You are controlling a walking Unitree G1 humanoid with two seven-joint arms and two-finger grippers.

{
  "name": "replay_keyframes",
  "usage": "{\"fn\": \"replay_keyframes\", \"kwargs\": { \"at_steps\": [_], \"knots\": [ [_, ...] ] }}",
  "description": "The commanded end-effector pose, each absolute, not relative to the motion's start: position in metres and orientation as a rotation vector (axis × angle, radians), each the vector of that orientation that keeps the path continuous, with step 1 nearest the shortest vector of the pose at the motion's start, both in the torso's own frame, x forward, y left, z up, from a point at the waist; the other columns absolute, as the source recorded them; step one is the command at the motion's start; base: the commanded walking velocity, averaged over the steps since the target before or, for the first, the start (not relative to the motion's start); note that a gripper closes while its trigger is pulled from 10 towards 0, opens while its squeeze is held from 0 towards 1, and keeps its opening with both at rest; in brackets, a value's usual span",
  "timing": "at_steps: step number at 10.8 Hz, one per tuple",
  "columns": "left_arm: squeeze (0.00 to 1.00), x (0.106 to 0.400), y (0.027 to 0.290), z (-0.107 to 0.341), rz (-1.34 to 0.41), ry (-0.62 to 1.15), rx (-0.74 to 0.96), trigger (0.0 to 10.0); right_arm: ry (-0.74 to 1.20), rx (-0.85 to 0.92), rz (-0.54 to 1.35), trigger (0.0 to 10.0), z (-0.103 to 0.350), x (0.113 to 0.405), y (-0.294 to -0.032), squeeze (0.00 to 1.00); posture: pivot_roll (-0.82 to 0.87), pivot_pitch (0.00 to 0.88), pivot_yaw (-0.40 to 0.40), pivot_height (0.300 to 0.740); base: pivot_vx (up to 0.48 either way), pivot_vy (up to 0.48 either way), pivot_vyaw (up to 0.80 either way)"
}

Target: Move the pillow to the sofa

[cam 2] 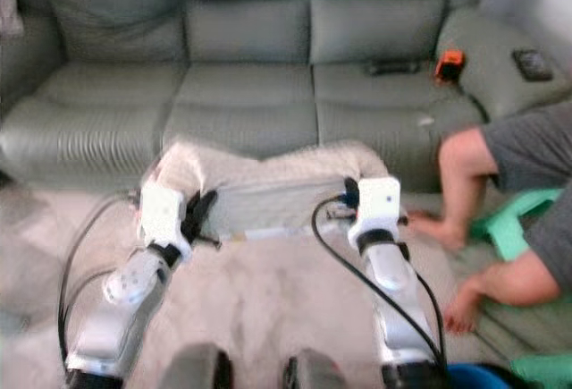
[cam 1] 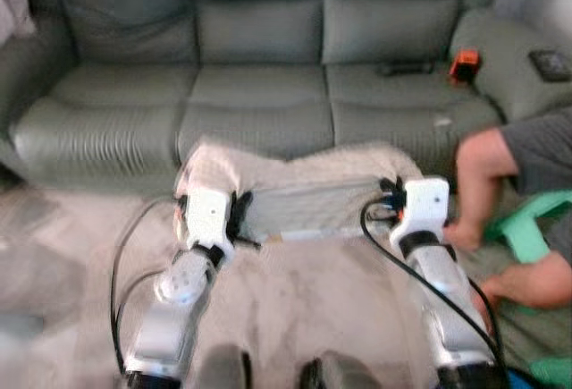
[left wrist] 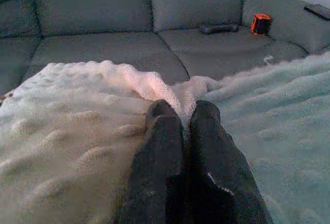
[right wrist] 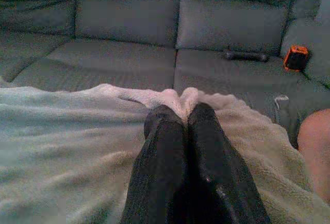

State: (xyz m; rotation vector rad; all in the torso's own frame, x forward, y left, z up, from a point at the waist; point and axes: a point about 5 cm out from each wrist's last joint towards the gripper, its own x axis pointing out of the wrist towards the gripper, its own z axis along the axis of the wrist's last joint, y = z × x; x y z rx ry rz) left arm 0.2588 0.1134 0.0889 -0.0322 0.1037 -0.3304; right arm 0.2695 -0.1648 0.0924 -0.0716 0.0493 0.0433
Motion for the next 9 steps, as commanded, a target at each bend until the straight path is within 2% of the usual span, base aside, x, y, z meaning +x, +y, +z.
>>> {"fn": "replay_keyframes", "kwargs": {
  "at_steps": [1,3,5,7,9],
  "knots": [
    [0.0,0.261,0.119,0.093,-0.295,0.087,-0.02,10.0,0.018,-0.066,0.007,10.0,0.1,0.27,-0.172,0.0,-0.05,0.136,-0.014,0.74,0.0,0.0,0.0],
    [0.0,0.263,0.122,0.091,-0.228,0.072,0.063,10.0,0.018,-0.056,0.004,10.0,0.099,0.269,-0.172,0.0,-0.05,0.138,-0.013,0.74,0.0,0.0,0.0],
    [0.0,0.261,0.128,0.088,-0.249,0.092,0.023,10.0,0.003,-0.07,0.028,10.0,0.1,0.267,-0.169,0.0,-0.05,0.139,-0.011,0.74,0.0,0.0,0.0],
    [0.0,0.263,0.131,0.088,-0.227,0.084,0.021,10.0,0.004,-0.071,0.028,10.0,0.1,0.266,-0.17,0.0,-0.05,0.139,-0.011,0.74,0.386,0.0,0.79],
    [0.0,0.263,0.129,0.089,-0.237,0.08,0.016,10.0,0.011,-0.066,0.022,10.0,0.099,0.267,-0.17,0.0,-0.06,0.14,-0.011,0.74,0.48,0.0,0.0]
  ]
}}
